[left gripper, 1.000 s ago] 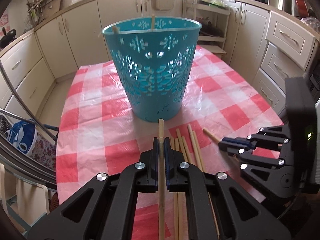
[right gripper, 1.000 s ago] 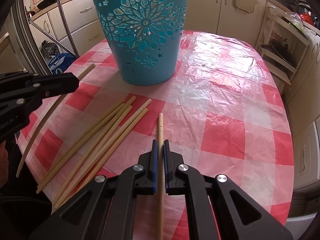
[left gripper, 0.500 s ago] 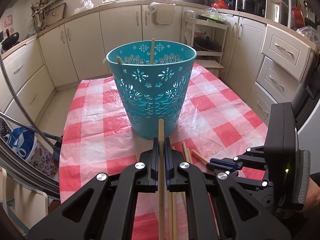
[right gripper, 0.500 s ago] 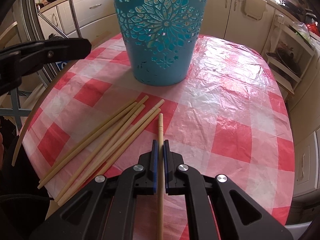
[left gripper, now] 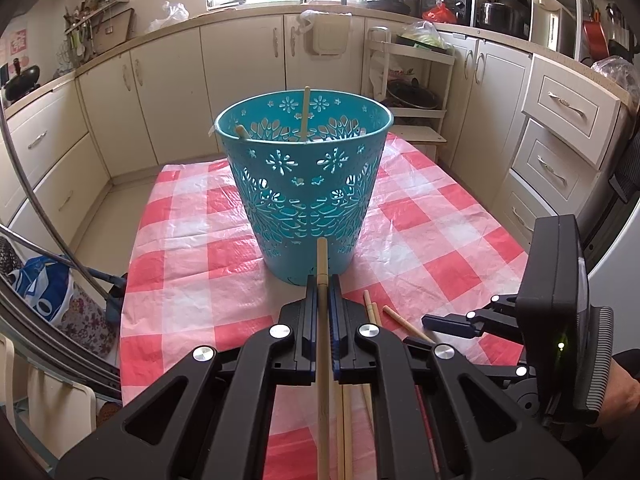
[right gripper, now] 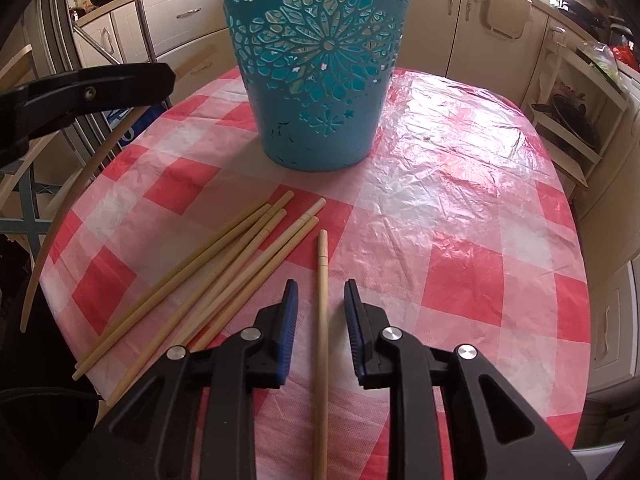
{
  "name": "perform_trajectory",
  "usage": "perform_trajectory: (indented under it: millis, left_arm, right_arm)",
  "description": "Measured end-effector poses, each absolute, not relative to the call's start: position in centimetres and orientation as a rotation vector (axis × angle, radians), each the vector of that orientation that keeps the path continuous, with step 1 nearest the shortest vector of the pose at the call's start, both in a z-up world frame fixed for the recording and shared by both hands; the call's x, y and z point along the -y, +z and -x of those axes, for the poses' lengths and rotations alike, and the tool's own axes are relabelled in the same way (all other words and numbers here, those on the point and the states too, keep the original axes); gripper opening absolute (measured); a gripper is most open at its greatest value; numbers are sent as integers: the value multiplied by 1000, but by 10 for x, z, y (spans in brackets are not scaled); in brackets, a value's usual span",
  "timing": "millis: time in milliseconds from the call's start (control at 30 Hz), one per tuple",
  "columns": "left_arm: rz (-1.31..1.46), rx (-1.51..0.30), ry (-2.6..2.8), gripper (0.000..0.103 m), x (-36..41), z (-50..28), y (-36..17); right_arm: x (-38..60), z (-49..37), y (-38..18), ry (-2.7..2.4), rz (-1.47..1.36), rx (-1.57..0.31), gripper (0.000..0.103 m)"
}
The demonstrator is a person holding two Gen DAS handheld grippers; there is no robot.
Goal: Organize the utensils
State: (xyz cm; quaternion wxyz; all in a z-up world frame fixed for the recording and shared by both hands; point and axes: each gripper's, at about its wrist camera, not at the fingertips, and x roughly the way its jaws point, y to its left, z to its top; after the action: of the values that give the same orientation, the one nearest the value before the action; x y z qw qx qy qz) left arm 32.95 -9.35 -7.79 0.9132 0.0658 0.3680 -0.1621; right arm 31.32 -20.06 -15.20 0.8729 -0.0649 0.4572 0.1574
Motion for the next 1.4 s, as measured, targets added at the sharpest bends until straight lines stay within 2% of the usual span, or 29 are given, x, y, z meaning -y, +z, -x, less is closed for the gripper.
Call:
perform_trajectory:
  millis: [67, 133, 367, 633, 933, 1167, 1400]
  left_arm:
    - [-134, -753, -334, 5, 93, -330, -76]
    - [-133, -750, -334, 5, 93, -329, -75]
    - [-45, -683, -353, 5, 78, -331, -55]
    - [185, -416, -366, 5, 45, -345, 10]
    - [298, -214, -273, 5, 51, -398, 53]
    - [304, -126, -136, 5, 70, -439, 48]
    - [263, -189, -108, 5, 78, -447, 4]
  right_arm:
    - [201, -314, -152, 329, 133, -953, 10]
    - [200, -313, -152, 335, 131, -953, 6]
    - [196, -312, -152, 338, 149, -953, 6]
    - [192, -312, -152, 344, 149, -953, 6]
    - [192, -314, -152, 352, 140, -948, 6]
    - [189, -314, -152, 355, 148, -938, 6]
    - [188, -315, -152, 365, 147, -939, 6]
